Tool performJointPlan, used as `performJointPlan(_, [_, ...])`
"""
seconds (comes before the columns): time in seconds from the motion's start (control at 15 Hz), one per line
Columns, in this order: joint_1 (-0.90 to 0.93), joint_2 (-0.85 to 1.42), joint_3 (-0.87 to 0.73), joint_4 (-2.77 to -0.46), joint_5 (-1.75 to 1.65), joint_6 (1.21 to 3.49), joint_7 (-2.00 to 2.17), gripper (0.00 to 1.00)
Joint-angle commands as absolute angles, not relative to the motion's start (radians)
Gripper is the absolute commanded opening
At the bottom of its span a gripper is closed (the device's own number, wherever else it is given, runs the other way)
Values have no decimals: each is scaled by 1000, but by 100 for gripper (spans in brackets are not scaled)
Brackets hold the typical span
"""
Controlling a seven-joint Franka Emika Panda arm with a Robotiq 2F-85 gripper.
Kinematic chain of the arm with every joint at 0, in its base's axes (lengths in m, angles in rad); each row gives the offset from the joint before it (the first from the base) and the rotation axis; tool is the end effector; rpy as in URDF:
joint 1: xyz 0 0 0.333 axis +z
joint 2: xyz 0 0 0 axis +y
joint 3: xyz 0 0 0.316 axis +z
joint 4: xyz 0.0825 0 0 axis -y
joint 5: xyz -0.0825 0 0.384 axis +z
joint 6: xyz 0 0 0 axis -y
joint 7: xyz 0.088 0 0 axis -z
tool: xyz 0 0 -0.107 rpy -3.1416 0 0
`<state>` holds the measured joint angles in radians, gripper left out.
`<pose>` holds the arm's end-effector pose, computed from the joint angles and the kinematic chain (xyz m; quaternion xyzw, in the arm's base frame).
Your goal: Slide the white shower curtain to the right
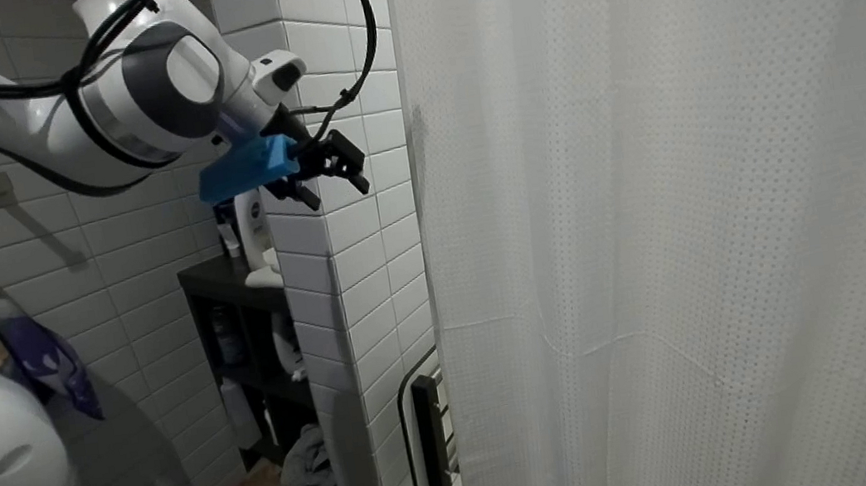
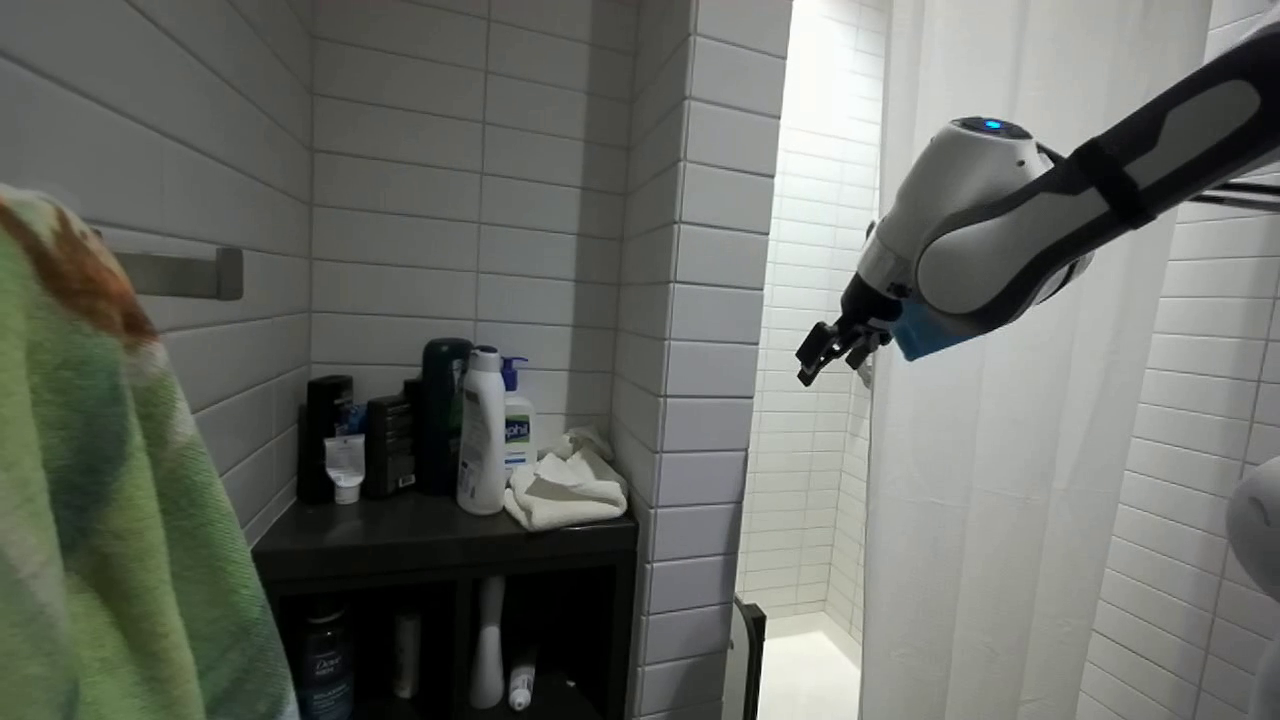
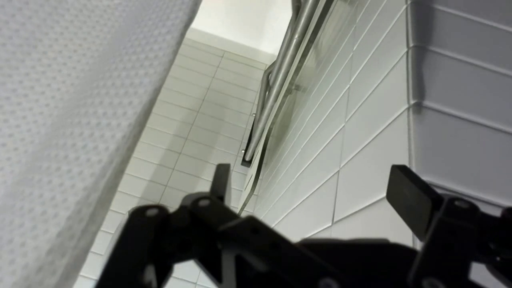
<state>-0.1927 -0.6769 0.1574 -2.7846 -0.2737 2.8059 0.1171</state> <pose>0.3757 0.0008 0.4743 0.9339 0.0354 0.3335 0.1238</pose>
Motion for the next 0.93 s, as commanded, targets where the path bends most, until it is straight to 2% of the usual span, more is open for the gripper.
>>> performJointPlan(0.0, [-376, -652, 312, -2782, -387, 2926, 232, 100])
performJointPlan(0.27, [-436, -659, 347, -2792, -608, 2940, 417, 100])
performJointPlan(0.87, [-407, -646, 318, -2770, -559, 2925, 369, 100])
